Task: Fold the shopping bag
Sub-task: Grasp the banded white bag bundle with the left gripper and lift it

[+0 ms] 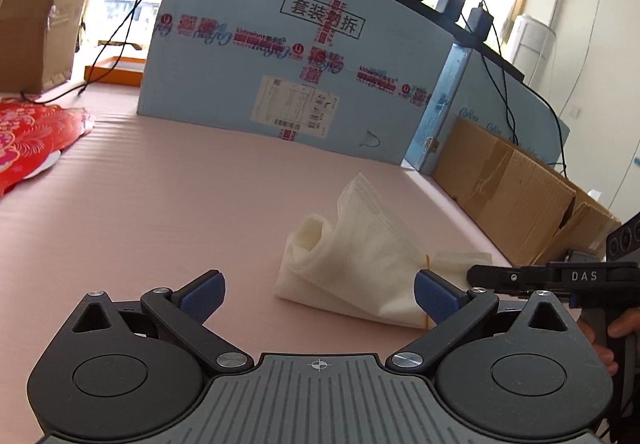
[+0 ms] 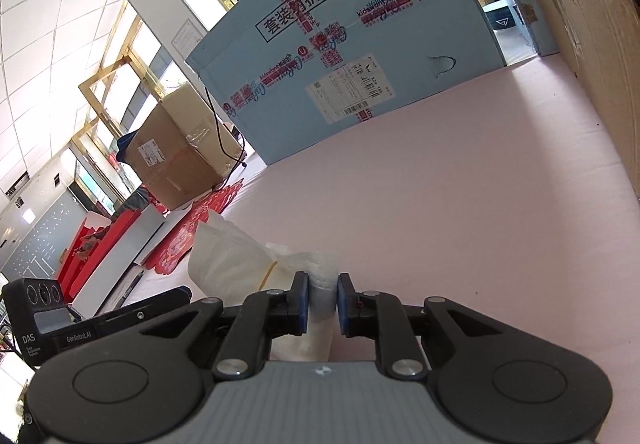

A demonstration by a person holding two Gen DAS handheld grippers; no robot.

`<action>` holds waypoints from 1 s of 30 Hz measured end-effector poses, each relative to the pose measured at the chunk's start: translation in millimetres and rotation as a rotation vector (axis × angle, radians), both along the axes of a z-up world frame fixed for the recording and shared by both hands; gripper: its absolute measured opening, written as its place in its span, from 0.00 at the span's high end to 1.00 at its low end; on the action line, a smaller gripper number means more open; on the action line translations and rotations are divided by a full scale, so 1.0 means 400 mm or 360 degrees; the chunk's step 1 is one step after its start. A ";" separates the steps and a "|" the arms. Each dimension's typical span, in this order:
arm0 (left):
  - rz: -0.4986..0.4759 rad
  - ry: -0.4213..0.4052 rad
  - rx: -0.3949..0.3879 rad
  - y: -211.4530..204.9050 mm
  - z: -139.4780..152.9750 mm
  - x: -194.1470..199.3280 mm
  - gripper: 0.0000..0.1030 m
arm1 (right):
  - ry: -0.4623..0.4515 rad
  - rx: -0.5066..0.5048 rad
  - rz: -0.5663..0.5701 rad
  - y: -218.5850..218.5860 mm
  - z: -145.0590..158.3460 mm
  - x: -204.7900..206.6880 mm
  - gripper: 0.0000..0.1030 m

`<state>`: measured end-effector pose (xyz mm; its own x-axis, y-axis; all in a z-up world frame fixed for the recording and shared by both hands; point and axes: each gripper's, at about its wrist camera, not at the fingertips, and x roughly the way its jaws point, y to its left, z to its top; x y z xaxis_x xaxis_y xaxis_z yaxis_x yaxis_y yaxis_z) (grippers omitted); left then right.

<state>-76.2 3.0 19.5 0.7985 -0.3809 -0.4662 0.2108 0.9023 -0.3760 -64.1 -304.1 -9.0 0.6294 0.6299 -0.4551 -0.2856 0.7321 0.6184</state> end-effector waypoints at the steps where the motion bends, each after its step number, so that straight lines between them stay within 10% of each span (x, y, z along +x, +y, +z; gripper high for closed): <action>1: 0.0033 0.0018 -0.0050 0.002 -0.003 0.009 0.01 | 0.0019 0.0013 -0.0005 -0.002 -0.004 0.001 0.78; 5: 0.0148 0.0168 -0.0275 0.011 -0.029 0.051 0.01 | 0.0084 0.0038 -0.0041 -0.008 -0.012 -0.001 0.45; 9: 0.0136 0.0139 -0.0302 -0.005 -0.041 0.048 0.01 | 0.0083 0.0059 -0.0026 -0.001 -0.018 -0.007 0.44; 16: 0.0180 0.0093 -0.0250 -0.042 -0.036 0.035 0.24 | 0.0058 -0.0005 -0.0016 0.029 -0.021 -0.005 0.81; 30: -0.0261 -0.0396 -0.0215 -0.232 0.170 0.020 0.35 | -0.0520 0.0010 -0.0335 -0.178 0.170 -0.134 0.84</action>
<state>-68.1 -89.9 87.7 0.8044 -0.5590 -0.2011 0.4496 0.7942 -0.4089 -117.7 -375.5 58.9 0.8564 0.4735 -0.2060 -0.3120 0.7924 0.5242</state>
